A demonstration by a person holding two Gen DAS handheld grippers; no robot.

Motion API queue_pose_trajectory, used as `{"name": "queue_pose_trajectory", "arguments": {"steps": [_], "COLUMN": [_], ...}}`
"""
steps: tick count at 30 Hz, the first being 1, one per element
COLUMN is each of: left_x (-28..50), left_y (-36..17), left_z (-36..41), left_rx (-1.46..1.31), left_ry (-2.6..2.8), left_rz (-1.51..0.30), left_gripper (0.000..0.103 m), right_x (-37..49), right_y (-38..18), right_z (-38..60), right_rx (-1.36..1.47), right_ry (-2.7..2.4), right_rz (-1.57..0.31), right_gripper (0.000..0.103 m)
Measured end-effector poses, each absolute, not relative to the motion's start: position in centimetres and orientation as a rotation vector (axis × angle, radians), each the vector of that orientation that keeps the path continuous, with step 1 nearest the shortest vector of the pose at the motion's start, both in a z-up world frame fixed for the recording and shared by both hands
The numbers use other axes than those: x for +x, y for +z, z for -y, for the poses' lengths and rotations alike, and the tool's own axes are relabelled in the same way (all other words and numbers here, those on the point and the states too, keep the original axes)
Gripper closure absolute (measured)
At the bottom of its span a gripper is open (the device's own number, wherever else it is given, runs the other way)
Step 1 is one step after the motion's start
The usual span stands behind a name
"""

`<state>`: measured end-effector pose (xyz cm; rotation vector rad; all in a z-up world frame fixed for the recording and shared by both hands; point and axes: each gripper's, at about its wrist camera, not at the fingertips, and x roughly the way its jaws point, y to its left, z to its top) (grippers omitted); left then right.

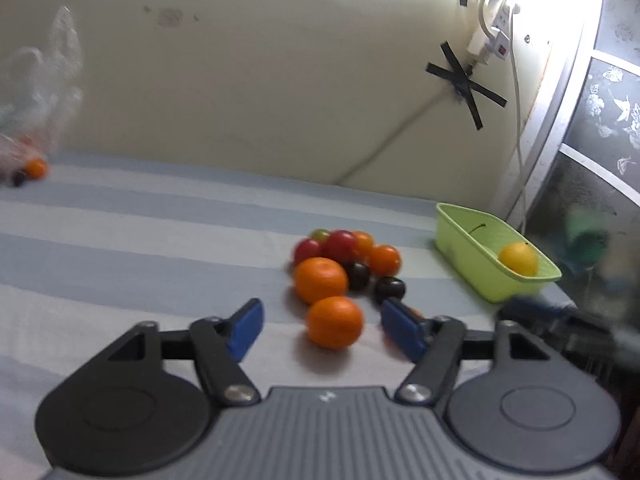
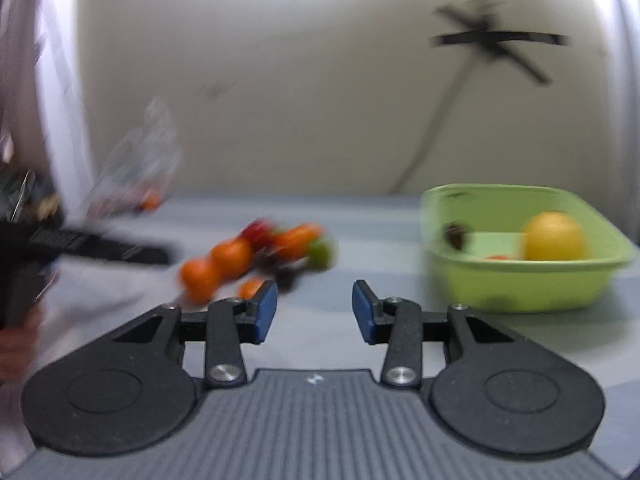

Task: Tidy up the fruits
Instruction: 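Grasp a tangerine with the left tool while the right tool grasps an orange tomato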

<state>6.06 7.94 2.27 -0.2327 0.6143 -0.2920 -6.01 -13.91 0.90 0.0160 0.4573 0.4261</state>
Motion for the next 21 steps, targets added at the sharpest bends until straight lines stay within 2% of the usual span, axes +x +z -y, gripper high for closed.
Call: {"name": "queue_pose_trajectory", "arguments": {"steps": [3,6,10,12,14,21], "left_x": [6.7,7.4,7.5,7.5,7.5,5.7], "left_y": [1.2,0.3,-0.5,-0.5,-0.6,-0.3], "left_z": [-7.2,-6.8,-6.5,-6.5,-6.6,-5.1], "left_rx": [-0.234,-0.221,-0.225,-0.233,-0.242,-0.253], "left_ry": [-0.305,-0.282,-0.272,-0.278,-0.282,-0.346], "left_rz": [-0.624,-0.647,-0.67,-0.672,-0.673,-0.691], "left_gripper": [0.025,0.033,0.048,0.064,0.064,0.064], "right_x": [-5.4,-3.9,-2.1,-1.7,-1.9,-4.5], "right_y": [0.7,0.2,-0.4,-0.4,-0.5,-0.4], "right_z": [11.1,9.7,8.8,8.5,8.4,9.5], "right_rx": [-0.08,-0.111,-0.115,-0.115,-0.123,-0.124], "right_ry": [0.448,0.456,0.465,0.473,0.471,0.464], "right_rz": [-0.483,-0.521,-0.575,-0.586,-0.584,-0.551], "right_gripper": [0.058,0.058,0.058,0.059,0.072,0.072]}}
